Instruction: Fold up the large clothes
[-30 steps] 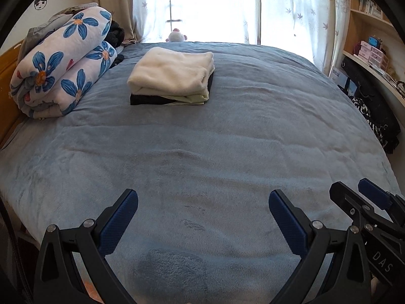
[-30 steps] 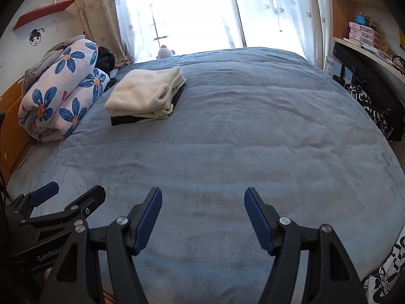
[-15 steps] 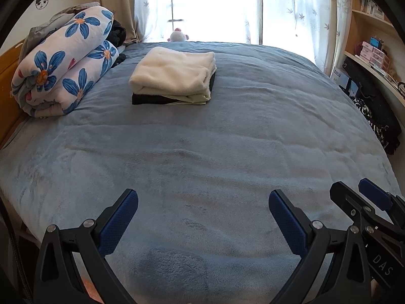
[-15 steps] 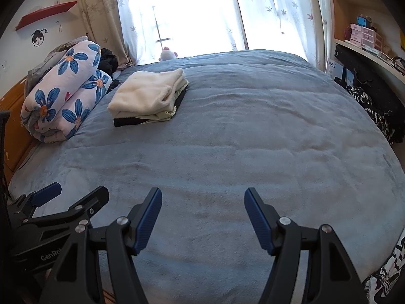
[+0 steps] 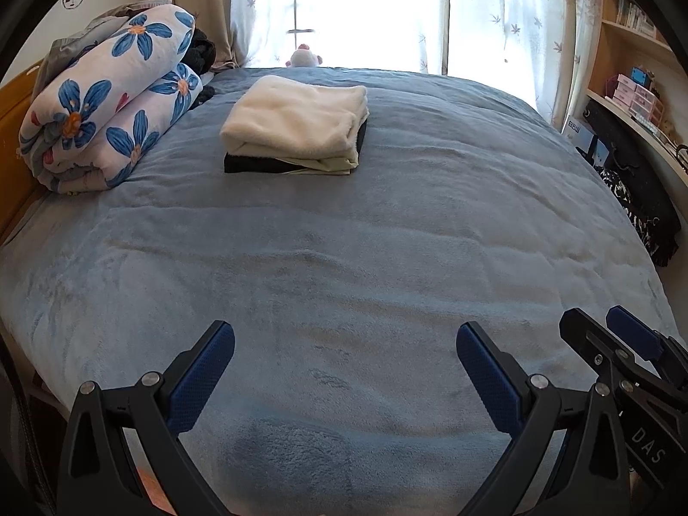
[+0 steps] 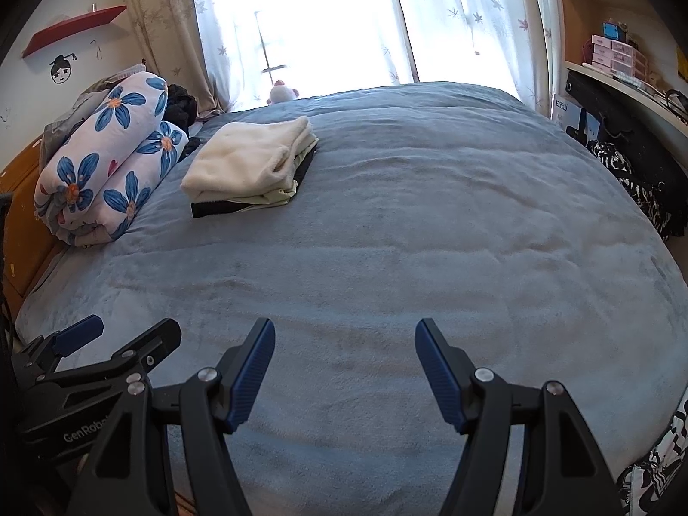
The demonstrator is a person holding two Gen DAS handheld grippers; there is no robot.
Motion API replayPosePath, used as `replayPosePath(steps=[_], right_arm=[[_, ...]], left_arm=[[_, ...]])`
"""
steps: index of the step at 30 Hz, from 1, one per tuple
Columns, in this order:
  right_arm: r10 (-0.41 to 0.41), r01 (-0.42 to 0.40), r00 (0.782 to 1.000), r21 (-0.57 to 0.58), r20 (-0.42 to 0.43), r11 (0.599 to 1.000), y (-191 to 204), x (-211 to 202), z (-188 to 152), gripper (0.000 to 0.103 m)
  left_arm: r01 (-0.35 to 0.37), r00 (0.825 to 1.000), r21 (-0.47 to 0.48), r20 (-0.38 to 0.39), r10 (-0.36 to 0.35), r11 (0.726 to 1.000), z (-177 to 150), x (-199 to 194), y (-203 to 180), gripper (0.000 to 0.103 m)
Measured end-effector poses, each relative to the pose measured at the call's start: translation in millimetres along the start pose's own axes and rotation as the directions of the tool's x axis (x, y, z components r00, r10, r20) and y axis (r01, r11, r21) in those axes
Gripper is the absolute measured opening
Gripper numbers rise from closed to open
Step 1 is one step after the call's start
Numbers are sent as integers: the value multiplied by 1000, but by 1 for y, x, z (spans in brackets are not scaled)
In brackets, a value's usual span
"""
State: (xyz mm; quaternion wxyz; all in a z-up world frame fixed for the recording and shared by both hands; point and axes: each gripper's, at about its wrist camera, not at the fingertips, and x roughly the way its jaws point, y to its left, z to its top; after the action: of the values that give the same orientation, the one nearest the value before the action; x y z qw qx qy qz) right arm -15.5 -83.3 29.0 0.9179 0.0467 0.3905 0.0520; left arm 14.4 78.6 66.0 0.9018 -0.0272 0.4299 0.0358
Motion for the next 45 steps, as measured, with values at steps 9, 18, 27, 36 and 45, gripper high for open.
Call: replayPosePath(steps=[9, 18, 27, 36, 45], right_arm=[[0, 0, 1000, 4, -4, 1000, 0, 0, 0, 68], [1, -1, 1000, 5, -5, 1000, -1, 1, 1, 68], [1, -1, 1000, 6, -7, 1000, -1, 2, 0, 68], [1, -1, 1000, 9, -10, 1000, 0, 3, -1, 68], [3, -3, 1000, 13, -15, 1000, 1, 5, -3, 68]], left_arm=[[-1, 1000, -6, -10, 1, 1000, 1, 2, -1, 102], [-2, 1000, -6, -14, 2, 1000, 1, 3, 0, 102], [0, 1000, -8, -18, 0, 1000, 1, 4, 0, 102], [-1, 1000, -6, -23, 1, 1000, 2, 7, 1, 102], [1, 999, -13, -37, -2, 1000, 0, 11, 5, 102]])
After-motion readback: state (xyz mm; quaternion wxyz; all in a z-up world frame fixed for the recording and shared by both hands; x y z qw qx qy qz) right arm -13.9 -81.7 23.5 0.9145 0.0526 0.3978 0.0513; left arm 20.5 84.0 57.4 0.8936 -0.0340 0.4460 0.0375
